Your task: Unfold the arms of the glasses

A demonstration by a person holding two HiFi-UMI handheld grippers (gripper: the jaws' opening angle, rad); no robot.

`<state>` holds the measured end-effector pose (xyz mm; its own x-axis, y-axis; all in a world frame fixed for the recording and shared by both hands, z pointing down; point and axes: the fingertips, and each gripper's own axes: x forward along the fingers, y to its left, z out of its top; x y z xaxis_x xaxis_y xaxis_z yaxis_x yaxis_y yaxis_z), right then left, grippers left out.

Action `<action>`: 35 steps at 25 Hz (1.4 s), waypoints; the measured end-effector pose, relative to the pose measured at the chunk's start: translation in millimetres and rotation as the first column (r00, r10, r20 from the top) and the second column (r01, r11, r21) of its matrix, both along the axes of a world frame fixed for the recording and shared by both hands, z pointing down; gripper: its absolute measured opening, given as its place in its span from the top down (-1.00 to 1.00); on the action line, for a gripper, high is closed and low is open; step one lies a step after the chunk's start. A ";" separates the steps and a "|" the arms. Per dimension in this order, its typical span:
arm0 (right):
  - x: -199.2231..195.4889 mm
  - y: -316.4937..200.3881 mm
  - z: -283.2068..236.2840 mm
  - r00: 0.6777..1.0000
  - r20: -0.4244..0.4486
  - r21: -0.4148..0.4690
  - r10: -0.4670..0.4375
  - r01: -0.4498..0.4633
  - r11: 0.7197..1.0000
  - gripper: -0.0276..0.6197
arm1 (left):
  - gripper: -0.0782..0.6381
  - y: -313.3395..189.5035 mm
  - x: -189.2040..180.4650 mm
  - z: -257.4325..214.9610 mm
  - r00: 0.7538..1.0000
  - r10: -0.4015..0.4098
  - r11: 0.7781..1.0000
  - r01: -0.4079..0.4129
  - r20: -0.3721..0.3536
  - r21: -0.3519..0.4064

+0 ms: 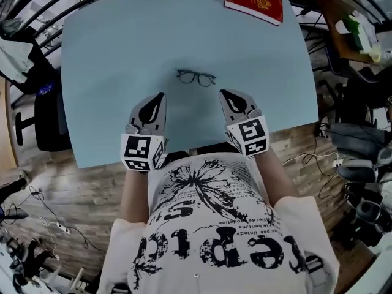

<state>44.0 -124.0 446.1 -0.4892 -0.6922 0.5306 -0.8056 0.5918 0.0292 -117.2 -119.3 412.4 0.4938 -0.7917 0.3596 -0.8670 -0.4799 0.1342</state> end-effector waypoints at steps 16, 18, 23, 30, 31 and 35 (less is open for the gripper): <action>24.4 -73.6 115.1 0.894 -0.213 -0.301 -0.395 0.325 0.897 0.69 | 0.73 -71.0 44.0 77.6 0.999 0.003 0.992 0.001 0.036 -0.123; 22.1 -77.8 124.2 0.846 -0.254 -0.312 -0.468 0.386 0.868 0.69 | 0.73 -74.4 43.9 83.7 0.999 -0.001 0.991 0.007 0.042 -0.135; 18.1 -75.6 142.5 0.695 -0.341 -0.352 -0.633 0.530 0.772 0.69 | 0.73 -79.0 43.6 92.6 0.999 -0.016 0.987 0.023 0.041 -0.156; 3.2 -78.9 147.6 0.635 -0.362 -0.340 -0.682 0.591 0.731 0.69 | 0.73 -78.4 45.4 101.5 0.998 0.000 0.982 0.012 0.067 -0.186; 1.5 -80.0 148.6 0.634 -0.357 -0.346 -0.686 0.592 0.728 0.70 | 0.73 -78.5 46.2 103.2 0.997 0.005 0.982 0.009 0.073 -0.189; -1.8 -81.9 151.9 0.602 -0.365 -0.364 -0.710 0.610 0.704 0.79 | 0.73 -78.8 52.8 106.9 0.994 0.046 0.982 -0.027 0.096 -0.186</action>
<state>42.2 -205.9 598.0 -0.4434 -0.1420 0.8850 -0.1096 0.9885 0.1038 -64.3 -198.1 519.3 0.4754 -0.6894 0.5465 -0.8630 -0.4863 0.1372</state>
